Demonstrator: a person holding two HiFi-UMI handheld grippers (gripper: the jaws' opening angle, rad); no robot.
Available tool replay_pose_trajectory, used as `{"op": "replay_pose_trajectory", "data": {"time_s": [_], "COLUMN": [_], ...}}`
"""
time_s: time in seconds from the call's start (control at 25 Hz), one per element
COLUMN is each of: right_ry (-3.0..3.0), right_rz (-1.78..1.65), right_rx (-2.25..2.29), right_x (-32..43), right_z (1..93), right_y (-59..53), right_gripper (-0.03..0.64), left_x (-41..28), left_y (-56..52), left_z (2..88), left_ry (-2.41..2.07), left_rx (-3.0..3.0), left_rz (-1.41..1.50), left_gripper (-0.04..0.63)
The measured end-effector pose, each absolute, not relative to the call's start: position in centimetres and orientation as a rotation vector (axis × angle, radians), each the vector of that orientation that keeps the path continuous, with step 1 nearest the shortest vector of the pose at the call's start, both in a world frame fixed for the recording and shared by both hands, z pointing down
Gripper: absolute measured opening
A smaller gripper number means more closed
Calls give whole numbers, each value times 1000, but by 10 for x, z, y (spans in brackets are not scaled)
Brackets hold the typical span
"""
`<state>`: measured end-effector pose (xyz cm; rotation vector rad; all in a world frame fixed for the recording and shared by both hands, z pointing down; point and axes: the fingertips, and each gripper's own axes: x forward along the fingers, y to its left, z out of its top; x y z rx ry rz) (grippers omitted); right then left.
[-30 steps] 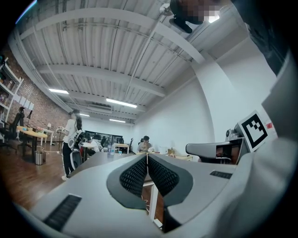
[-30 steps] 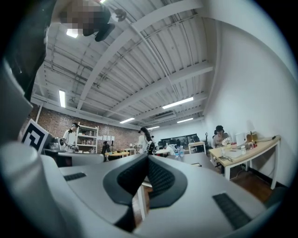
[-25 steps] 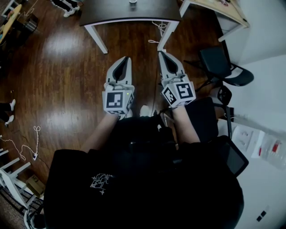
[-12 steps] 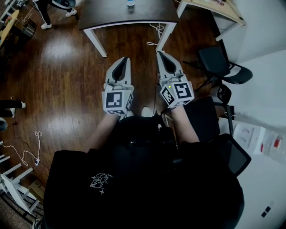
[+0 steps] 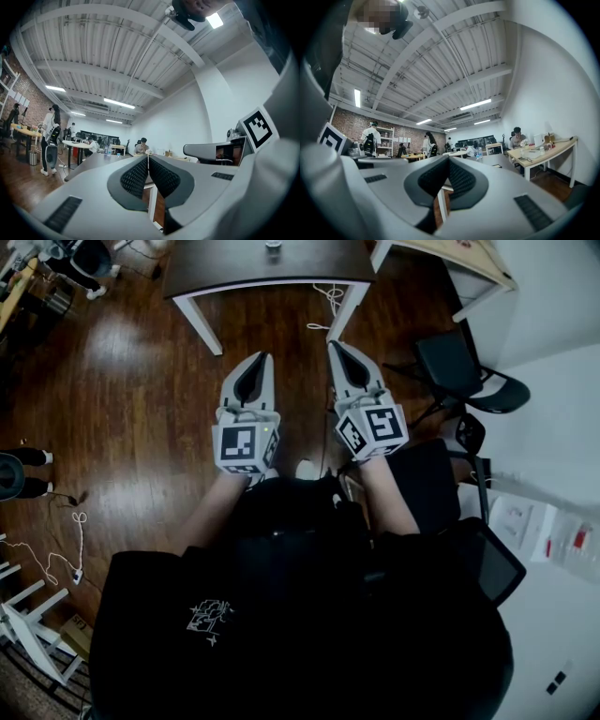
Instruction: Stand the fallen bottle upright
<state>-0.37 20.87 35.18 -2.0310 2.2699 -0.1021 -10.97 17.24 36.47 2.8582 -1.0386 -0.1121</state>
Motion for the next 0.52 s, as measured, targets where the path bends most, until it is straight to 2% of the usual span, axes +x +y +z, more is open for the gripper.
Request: {"op": "replay_pose_trajectory", "data": {"time_s": [0.52], "right_ry": [2277], "right_rz": [-94], "right_rx": [-2024], "right_x": [3], "right_z": [353], "right_y": [204], "right_gripper": [20], "left_x": [-102], "left_y": [169], "left_z": [368], "left_ry": [-1046], "left_rx": [2865], "left_rz": [-101], "left_gripper": [6]}}
